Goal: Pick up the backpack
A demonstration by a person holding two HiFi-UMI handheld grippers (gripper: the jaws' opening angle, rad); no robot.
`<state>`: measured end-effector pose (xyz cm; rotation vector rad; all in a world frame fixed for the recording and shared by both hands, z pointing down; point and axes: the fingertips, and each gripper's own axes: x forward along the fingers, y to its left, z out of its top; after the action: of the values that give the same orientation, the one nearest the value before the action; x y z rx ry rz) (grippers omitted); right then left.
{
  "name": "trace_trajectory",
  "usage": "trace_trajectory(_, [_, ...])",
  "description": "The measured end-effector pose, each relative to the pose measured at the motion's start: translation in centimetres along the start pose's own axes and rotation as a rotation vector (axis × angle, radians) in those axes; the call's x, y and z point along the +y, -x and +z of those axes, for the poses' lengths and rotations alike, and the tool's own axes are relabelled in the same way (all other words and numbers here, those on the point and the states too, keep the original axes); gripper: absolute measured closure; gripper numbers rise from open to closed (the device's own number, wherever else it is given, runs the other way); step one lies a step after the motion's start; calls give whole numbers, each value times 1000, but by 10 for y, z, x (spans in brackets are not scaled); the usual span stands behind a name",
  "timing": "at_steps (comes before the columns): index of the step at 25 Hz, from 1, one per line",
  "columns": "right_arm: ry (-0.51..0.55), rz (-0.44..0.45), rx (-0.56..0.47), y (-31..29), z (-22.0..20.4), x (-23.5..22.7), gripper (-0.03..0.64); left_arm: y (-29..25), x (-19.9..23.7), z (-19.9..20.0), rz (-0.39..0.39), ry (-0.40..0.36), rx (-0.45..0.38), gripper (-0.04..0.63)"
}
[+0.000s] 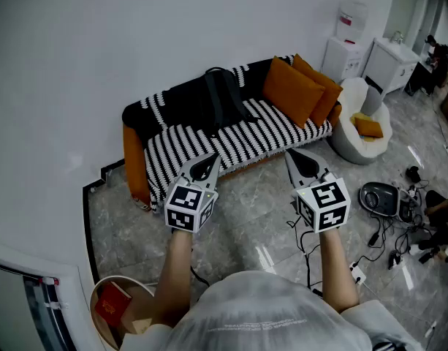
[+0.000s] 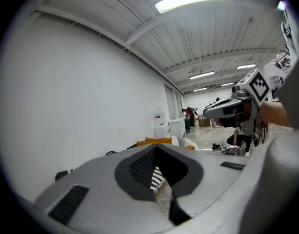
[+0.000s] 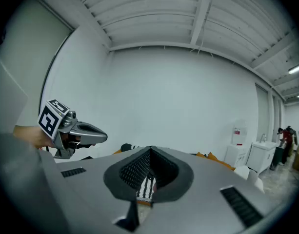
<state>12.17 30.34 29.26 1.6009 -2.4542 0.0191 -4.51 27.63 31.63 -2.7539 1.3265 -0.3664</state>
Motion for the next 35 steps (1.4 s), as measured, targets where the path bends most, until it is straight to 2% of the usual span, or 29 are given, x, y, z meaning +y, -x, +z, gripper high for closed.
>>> trace_trajectory(13, [-41,51,-31,15,-9,-18,615,-9,-31,7,12,0,-12,601])
trace_trajectory(20, [-111,124,-45,29,-15,-18,615,-9,-53,-1,16,13,2,601])
trace_trajectory(25, [-117,132,-19,28,-28,-25,615,-15,-61,-7,17,19,18,601])
trace_trajectory(32, [-132,136,-26,-3,-37,-35,615,-40,-42,-16,16,21,26,601])
trace_trajectory(35, [-114,126,-8,-30,-40,-42,615,-61,-20,-22,14,21,27,600])
